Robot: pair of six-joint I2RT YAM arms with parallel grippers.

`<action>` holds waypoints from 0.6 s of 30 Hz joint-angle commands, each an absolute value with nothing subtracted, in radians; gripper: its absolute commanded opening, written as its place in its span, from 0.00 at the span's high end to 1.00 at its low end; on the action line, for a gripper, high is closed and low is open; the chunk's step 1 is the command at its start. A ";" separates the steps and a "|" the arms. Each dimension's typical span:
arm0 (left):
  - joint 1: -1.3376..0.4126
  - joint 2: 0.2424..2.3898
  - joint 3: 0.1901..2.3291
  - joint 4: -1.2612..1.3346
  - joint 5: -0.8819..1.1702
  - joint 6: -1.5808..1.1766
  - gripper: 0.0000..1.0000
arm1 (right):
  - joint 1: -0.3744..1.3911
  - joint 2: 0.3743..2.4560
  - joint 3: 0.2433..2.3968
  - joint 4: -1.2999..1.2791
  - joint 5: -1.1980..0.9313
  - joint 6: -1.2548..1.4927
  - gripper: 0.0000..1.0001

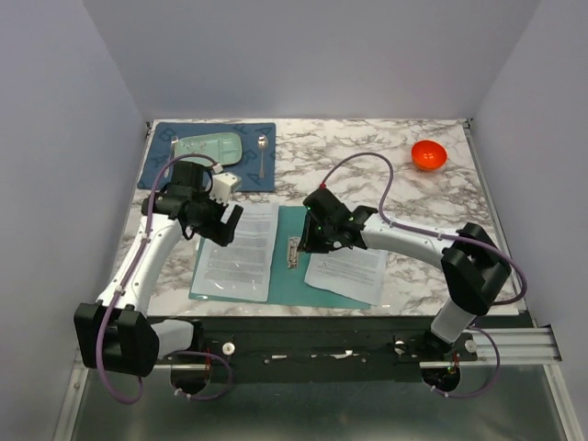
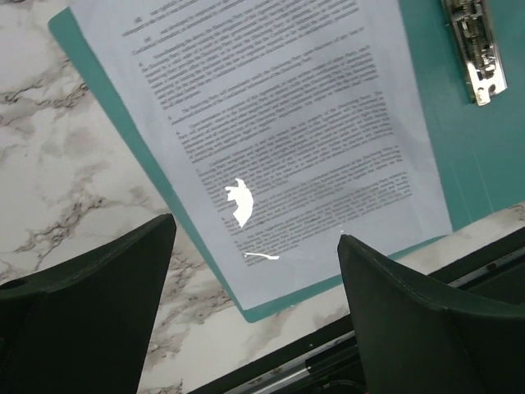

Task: Put the files into the folder

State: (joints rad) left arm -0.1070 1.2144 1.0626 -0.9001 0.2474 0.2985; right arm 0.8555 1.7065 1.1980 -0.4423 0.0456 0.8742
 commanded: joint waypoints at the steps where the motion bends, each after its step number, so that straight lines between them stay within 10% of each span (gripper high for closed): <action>1: -0.236 1.252 1.112 -0.873 0.278 0.189 0.07 | 0.857 1.684 1.019 -0.253 -0.089 0.953 0.66; 18: -0.569 1.494 1.100 -0.637 0.216 0.005 0.45 | 0.844 1.795 0.988 -0.137 -0.118 0.968 0.73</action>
